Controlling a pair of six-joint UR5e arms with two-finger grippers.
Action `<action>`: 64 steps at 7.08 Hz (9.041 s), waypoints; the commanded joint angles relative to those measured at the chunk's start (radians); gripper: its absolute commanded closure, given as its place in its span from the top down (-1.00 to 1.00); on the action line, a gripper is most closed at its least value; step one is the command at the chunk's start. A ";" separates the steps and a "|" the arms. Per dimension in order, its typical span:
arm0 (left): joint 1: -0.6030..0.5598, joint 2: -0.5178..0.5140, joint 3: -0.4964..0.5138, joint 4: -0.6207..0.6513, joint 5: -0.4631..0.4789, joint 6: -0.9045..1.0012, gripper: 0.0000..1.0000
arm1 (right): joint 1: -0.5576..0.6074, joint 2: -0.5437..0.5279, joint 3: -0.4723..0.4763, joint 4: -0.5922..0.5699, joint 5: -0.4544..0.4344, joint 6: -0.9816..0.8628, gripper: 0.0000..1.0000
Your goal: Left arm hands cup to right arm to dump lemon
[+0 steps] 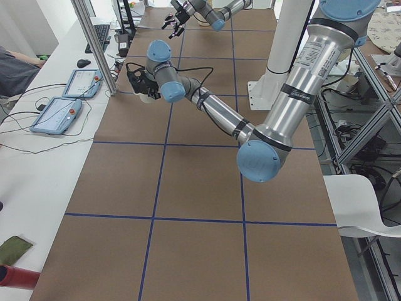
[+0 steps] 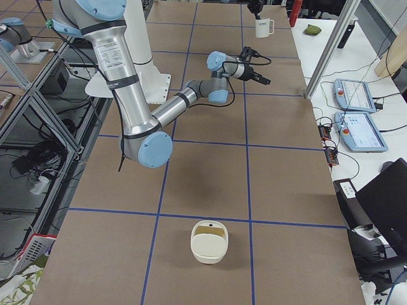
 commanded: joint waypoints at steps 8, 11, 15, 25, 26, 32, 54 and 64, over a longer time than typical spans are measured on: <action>0.259 -0.289 0.051 0.079 0.142 -0.470 -1.00 | -0.244 0.166 -0.096 -0.008 -0.447 -0.077 0.96; 0.298 -0.309 0.047 0.079 0.148 -0.488 -1.00 | -0.260 0.165 -0.097 -0.006 -0.476 -0.147 0.96; 0.321 -0.315 0.033 0.079 0.148 -0.488 -1.00 | -0.261 0.165 -0.096 -0.006 -0.476 -0.171 0.96; 0.347 -0.336 0.014 0.079 0.147 -0.501 -1.00 | -0.280 0.163 -0.094 -0.005 -0.505 -0.184 0.96; 0.350 -0.336 0.013 0.079 0.147 -0.501 -1.00 | -0.280 0.163 -0.093 -0.005 -0.507 -0.184 0.96; 0.350 -0.330 0.004 0.079 0.147 -0.501 -1.00 | -0.280 0.159 -0.097 -0.005 -0.533 -0.184 0.96; -0.186 0.240 -0.199 0.546 -0.076 1.464 1.00 | 0.018 -0.377 0.306 0.038 -0.200 0.442 -1.00; -0.215 0.237 -0.136 0.547 -0.079 1.589 1.00 | 0.170 -0.809 -0.268 1.203 -0.171 0.957 -1.00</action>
